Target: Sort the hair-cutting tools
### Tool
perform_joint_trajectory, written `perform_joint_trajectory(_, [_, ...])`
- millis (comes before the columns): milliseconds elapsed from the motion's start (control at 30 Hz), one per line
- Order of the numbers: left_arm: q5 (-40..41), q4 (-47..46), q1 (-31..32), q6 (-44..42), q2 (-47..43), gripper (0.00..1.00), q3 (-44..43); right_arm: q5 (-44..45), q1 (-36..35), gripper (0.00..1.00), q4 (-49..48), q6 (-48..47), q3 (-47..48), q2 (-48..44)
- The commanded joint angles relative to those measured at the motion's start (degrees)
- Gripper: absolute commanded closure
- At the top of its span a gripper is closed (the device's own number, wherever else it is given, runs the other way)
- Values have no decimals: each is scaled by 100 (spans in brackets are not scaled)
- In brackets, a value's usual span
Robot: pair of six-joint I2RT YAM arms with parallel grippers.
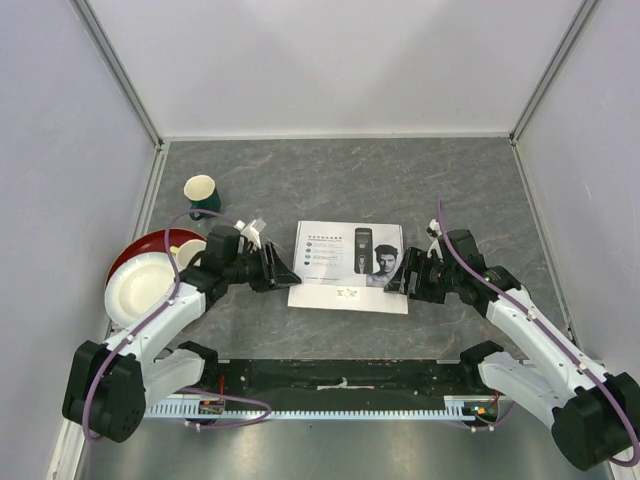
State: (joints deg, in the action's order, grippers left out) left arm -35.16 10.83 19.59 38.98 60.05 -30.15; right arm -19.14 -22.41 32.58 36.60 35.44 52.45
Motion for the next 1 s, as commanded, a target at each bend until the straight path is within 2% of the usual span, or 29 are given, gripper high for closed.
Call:
perform_joint_trajectory(0, [-123, 200, 281, 224, -38, 54, 27, -81, -44, 18, 591, -13, -72, -94])
perform_joint_trajectory(167, [96, 586, 589, 75, 68, 59, -140, -354, -35, 21, 609, 189, -151, -42])
perform_joint_trajectory(367, [659, 1035, 633, -75, 50, 59, -333, -389, -44, 21, 609, 269, -204, -33])
perform_joint_trajectory(667, [615, 1017, 791, 57, 24, 63, -281, -424, -44, 22, 601, 374, -108, -50])
perform_joint_trajectory(967, [352, 1220, 985, 22, 129, 60, -272, -425, -44, 24, 723, 234, -11, -51])
